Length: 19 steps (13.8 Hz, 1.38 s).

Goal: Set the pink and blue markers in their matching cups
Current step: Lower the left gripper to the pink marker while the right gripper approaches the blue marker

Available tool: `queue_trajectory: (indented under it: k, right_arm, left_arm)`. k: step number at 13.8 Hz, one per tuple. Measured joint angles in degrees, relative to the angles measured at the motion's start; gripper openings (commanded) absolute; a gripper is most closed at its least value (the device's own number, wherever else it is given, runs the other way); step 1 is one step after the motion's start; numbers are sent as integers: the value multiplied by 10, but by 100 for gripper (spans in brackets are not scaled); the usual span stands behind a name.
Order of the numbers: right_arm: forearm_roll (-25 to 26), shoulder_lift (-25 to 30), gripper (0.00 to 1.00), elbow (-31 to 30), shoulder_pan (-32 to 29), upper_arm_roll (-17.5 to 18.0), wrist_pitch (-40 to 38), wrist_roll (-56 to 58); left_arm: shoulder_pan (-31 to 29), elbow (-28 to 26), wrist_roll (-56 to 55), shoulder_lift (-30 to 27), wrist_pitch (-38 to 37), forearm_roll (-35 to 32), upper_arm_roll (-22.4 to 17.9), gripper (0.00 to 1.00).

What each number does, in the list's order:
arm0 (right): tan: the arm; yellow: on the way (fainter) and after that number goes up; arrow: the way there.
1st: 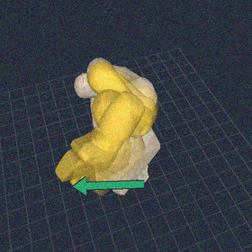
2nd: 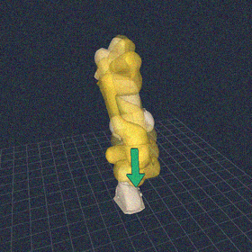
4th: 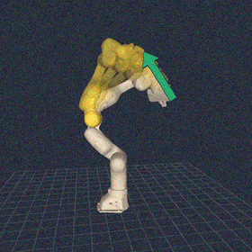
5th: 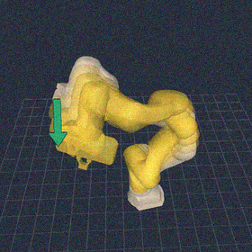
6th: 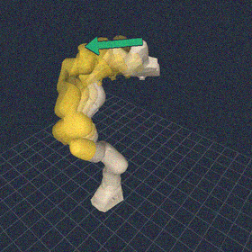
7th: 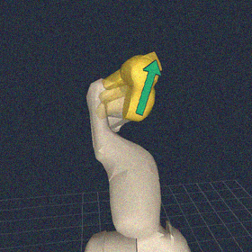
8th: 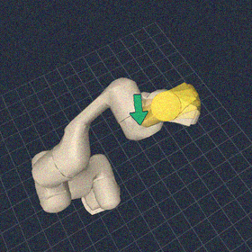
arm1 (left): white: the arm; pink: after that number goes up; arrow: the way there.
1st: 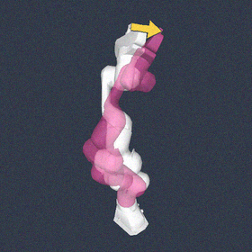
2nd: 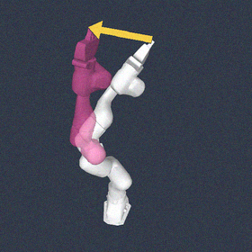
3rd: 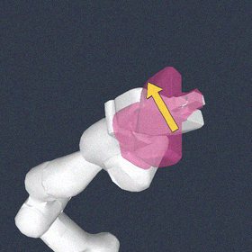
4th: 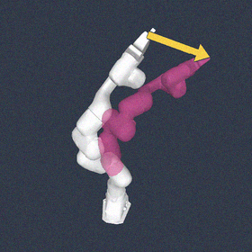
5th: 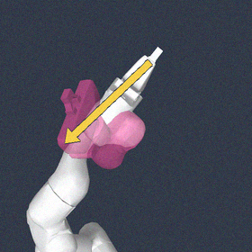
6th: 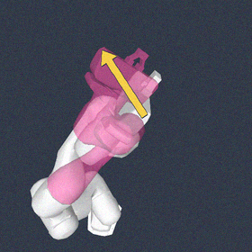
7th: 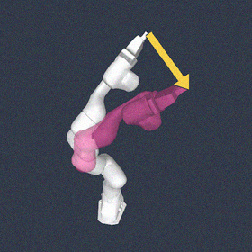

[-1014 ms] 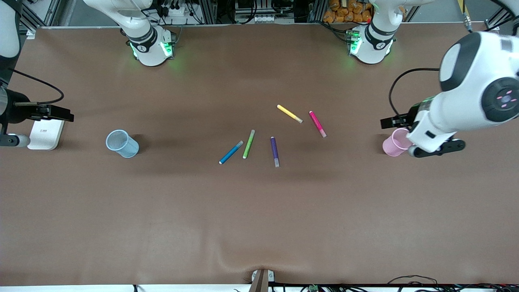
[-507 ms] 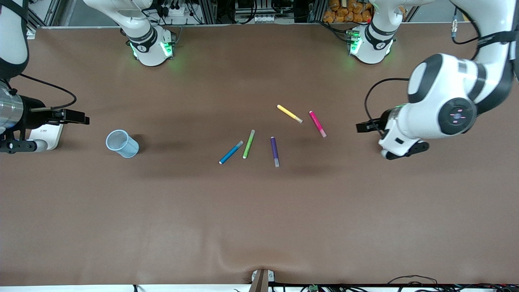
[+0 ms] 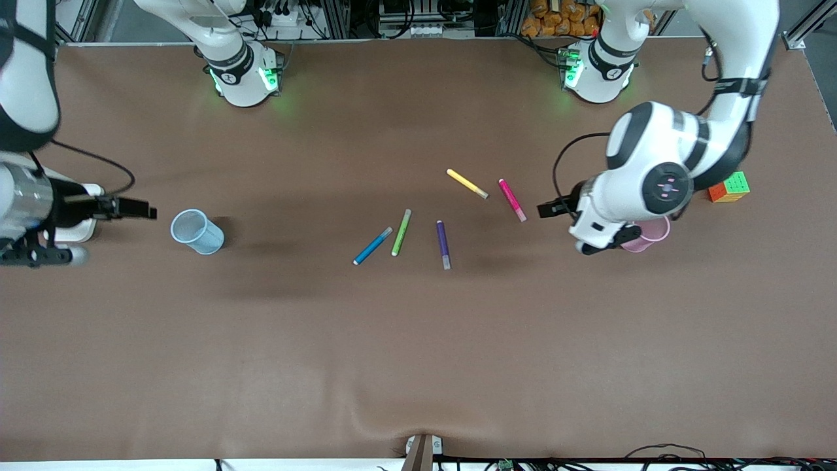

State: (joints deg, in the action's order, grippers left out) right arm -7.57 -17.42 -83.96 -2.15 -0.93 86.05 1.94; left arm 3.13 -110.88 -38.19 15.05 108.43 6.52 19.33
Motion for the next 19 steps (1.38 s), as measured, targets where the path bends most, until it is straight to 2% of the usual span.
queue_trajectory:
  k: [3, 6, 9, 14, 19]
  right_arm:
    - [-1, -37, 100, 0, -2, -3, 31, 0]
    - [-5, -47, 100, 0, -1, -1, 38, -16]
    - [-41, -47, 100, 0, 0, 10, 37, -75]
    - [-57, -47, 100, -20, 8, 63, 53, -242]
    - [-58, -51, 100, -102, 12, 139, 187, -379]
  left_arm:
    - [15, -21, -17, 15, 34, 0, 1, 100]
    - [22, -42, -41, 34, 87, 0, 1, 100]
    - [22, -61, -48, 54, 126, 0, 0, 100]
    - [23, -73, -93, 89, 169, 3, 1, 100]
    - [23, -76, -95, 119, 176, 16, 1, 100]
